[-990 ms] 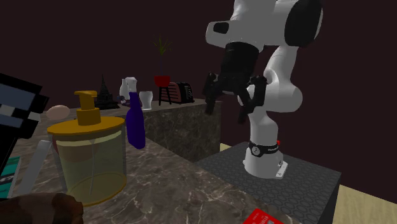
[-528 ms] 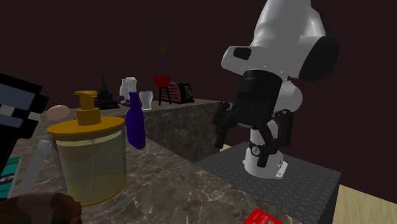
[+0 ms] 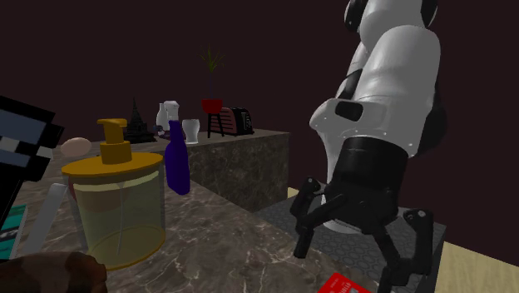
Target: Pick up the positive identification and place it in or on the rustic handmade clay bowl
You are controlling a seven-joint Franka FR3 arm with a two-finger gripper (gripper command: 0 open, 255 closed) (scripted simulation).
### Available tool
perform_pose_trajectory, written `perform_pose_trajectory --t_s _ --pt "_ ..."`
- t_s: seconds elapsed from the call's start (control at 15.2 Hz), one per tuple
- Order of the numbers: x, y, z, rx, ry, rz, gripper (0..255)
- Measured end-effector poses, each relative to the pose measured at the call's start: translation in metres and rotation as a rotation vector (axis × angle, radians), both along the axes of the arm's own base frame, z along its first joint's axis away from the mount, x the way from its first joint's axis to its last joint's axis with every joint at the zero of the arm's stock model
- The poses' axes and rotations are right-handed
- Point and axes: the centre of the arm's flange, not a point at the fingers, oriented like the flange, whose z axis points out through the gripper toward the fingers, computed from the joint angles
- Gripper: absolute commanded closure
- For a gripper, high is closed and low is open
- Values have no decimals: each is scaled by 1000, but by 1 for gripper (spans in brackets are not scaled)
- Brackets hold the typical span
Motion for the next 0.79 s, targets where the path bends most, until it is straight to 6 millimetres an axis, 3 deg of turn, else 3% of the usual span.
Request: perform_pose_trajectory --t_s 0.46,0.79 --pt "19 6 -31 6 -7 2 0" --pt "22 5 -33 7 -7 2 0"
